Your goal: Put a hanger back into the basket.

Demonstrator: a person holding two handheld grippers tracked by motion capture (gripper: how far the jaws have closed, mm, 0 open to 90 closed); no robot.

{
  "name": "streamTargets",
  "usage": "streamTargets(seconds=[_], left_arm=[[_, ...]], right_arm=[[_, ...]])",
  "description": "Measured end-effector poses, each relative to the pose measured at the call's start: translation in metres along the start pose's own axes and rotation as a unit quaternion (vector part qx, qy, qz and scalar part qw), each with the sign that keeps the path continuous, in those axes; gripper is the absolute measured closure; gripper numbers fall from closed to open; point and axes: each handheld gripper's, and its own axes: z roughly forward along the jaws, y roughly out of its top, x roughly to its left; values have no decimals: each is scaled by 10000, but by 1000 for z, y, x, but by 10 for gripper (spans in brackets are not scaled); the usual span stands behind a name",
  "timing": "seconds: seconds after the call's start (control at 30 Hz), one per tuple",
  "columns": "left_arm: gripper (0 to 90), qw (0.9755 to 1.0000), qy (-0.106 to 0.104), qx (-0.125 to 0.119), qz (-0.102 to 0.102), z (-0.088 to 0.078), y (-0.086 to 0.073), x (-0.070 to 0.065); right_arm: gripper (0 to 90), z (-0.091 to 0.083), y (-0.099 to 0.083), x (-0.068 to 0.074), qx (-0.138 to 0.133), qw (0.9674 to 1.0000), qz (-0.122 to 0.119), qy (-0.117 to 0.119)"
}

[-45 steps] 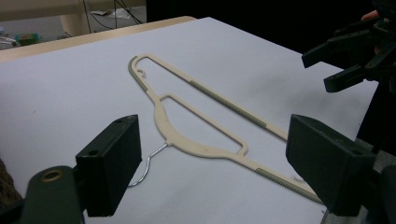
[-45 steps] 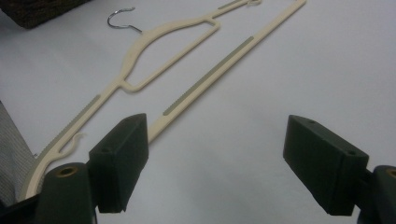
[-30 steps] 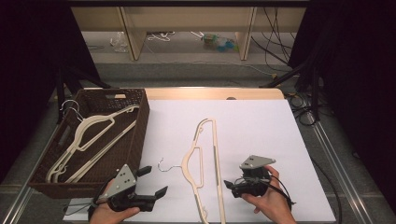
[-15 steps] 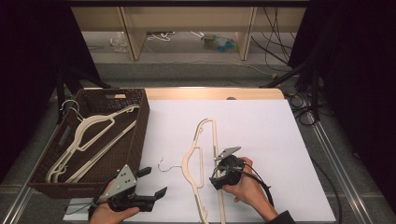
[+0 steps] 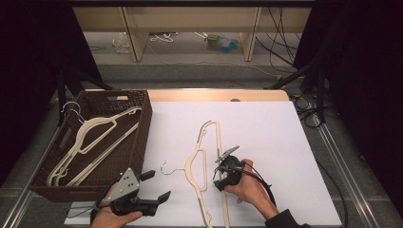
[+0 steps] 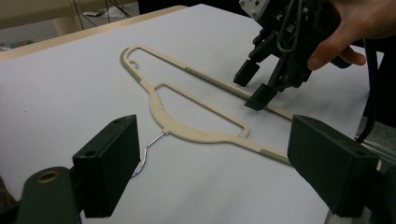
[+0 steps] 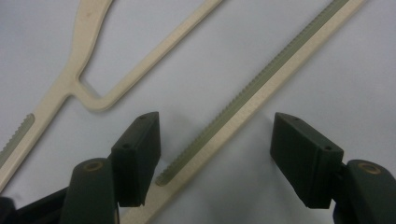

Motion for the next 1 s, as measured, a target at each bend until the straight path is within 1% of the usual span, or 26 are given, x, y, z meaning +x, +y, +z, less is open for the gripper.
streamTargets(seconds=[0.03,0.1,0.13,0.2,0.23,0.27,0.3,0.33,0.37,0.4,0.47,0.53,0.6,0.67,0.7,0.73,0.77,0.83,0.87,0.9,0.97,1.0], left_arm=[[171,10000,32,39,-44,0,0,-1],[171,10000,27,43,-2,-1,-1,-1],[171,10000,7,9,-43,0,-1,-1],[173,10000,16,14,-15,-1,0,-1],[174,10000,-27,-12,-7,0,-1,-1],[173,10000,-28,25,14,0,-1,-1],[173,10000,0,52,63,-1,-1,-1],[174,10000,-16,39,88,0,0,-1],[174,10000,-46,8,50,0,0,0],[175,10000,-26,9,2,0,-1,-1],[175,10000,-18,26,40,0,-1,-1],[177,10000,25,40,10,-2,0,-1],[182,10000,30,32,47,-3,-1,0],[181,10000,48,39,24,-3,-1,-1],[182,10000,49,33,-17,-3,-1,-1],[182,10000,56,19,-10,-3,-1,-1],[184,10000,19,-9,-22,-3,-1,-1],[185,10000,8,23,89,-4,-2,0],[186,10000,49,41,17,-4,-2,-1],[186,10000,43,21,24,-4,-1,-1],[188,10000,53,41,20,-5,-2,-1],[188,10000,62,38,19,-5,-2,-1]], right_arm=[[347,0,1,0,46,10000,-33,-8],[368,1,3,1,136,9998,-157,-71],[370,0,4,1,212,9996,-135,-89],[379,1,6,1,261,9994,-202,-77],[388,1,6,1,267,9994,-220,-96],[403,1,6,1,282,9993,-244,-84],[422,0,7,1,323,9991,-258,-62],[430,0,7,1,356,9990,-273,-47],[440,0,8,0,379,9989,-276,-38],[454,0,8,0,391,9988,-301,-35],[483,0,8,-1,429,9986,-310,-8],[519,-1,9,-4,463,9986,-269,32],[574,-2,9,-8,456,9987,-231,66],[644,-2,9,-13,442,9988,-166,94],[665,-3,9,-15,433,9989,-130,136],[680,-3,9,-17,427,9989,-129,157],[693,-3,9,-18,439,9988,-150,171],[708,-3,9,-19,451,9987,-174,160],[713,-3,10,-19,496,9984,-197,181],[720,-3,11,-20,505,9982,-267,177],[739,-4,12,-21,623,9974,-295,189],[750,-4,13,-21,679,9970,-348,163]])
